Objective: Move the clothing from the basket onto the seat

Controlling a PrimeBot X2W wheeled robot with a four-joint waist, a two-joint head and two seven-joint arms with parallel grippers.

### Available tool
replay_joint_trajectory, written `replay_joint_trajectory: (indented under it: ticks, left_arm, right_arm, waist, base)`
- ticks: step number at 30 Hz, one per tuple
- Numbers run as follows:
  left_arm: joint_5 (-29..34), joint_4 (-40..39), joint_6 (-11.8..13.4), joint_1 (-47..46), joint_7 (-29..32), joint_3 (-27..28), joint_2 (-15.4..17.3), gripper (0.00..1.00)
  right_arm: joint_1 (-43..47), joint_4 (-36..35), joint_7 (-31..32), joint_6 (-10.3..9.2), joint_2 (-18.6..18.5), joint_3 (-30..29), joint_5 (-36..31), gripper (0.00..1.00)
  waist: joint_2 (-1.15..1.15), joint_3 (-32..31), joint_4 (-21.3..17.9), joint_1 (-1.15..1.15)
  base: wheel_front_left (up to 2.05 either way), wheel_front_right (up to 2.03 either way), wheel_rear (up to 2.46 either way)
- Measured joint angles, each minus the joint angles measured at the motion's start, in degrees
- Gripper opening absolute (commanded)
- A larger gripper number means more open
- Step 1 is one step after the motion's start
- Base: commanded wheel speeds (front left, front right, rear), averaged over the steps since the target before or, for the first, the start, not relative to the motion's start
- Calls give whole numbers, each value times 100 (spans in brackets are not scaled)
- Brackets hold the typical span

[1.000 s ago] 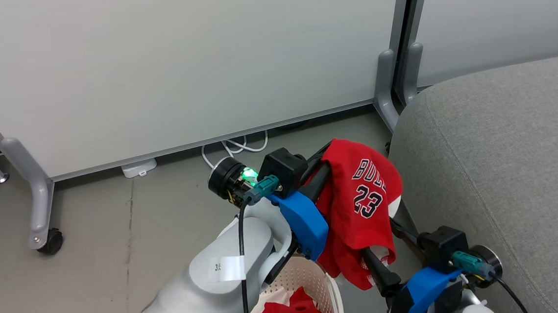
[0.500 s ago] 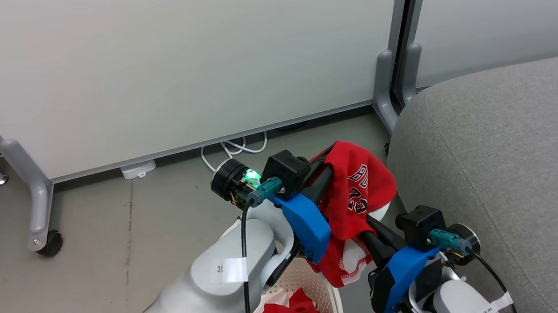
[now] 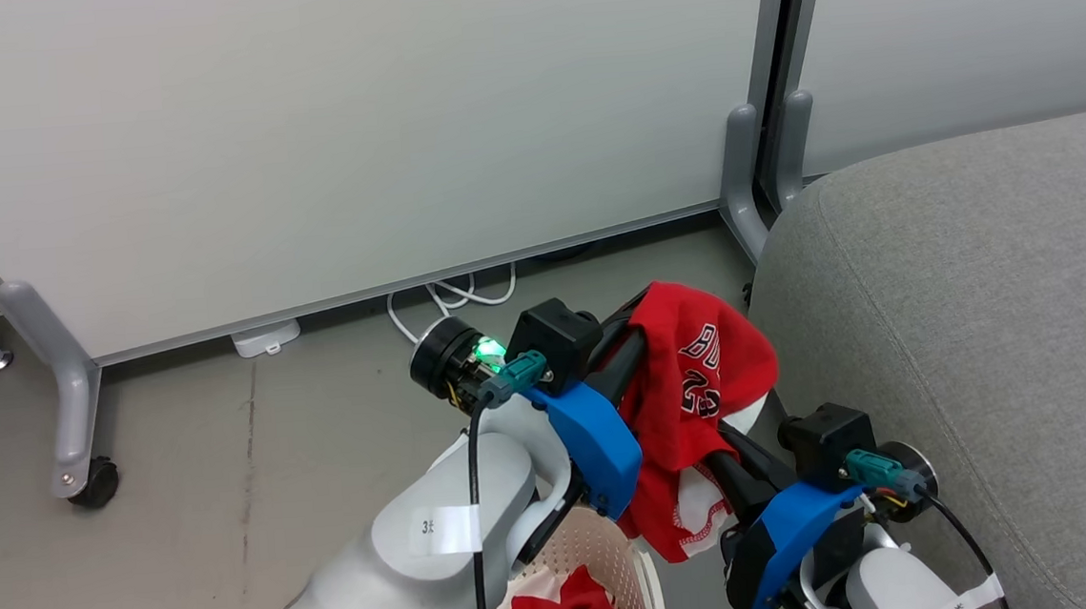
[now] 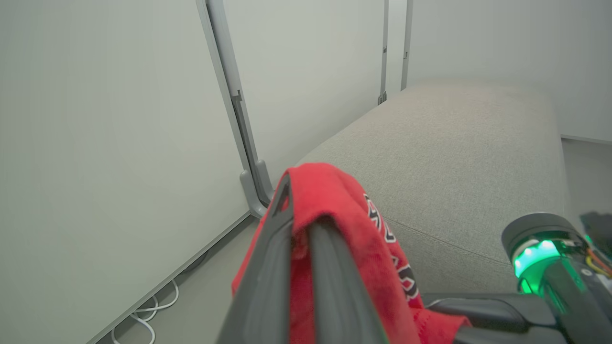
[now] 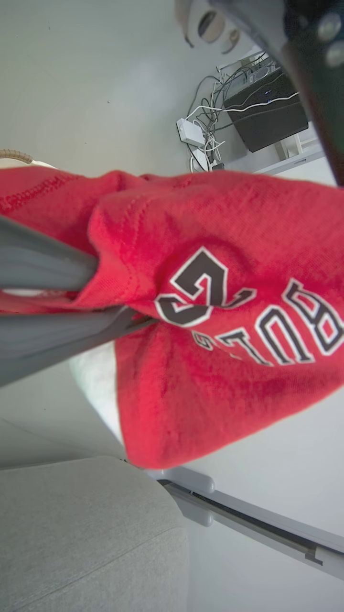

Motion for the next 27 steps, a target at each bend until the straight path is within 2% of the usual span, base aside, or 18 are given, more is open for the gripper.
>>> replay_joint_trajectory:
  ticks: [7, 8, 10, 11, 18, 27]
  left_arm:
    - [-31, 40, -8, 44, -1, -12, -1, 1]
    - [-63, 62, -8, 53, -1, -12, -2, 33]
    - [-104, 92, -9, 71, 0, -10, 0, 68]
    - [-112, 102, -13, 82, -1, -3, 0, 100]
    - [-141, 87, -13, 369, -1, 375, -1, 100]
    - [412, -254, 36, 1189, -1, 1426, 180, 100]
  right_arm:
    - [9, -42, 2, 0, 0, -1, -2, 0]
    - [14, -52, 2, 0, 0, -3, -2, 0]
    - [22, -68, 2, 0, 0, -20, -3, 0]
    - [24, -73, 2, 0, 0, -33, -4, 0]
    - [27, -170, 0, 0, -1, -192, -47, 0]
    - [73, -358, 24, 0, -1, -427, -140, 0]
  waist:
    - [0, -6, -17, 0]
    - [0, -5, -19, 0]
    - [0, 0, -18, 0]
    - [0, 5, -17, 0]
    - [0, 59, 20, 0]
    - [0, 105, 116, 0]
  base:
    - [0, 0, 0]
    - [0, 0, 0]
    - [0, 0, 0]
    - [0, 0, 0]
    - [0, 0, 0]
    - [0, 0, 0]
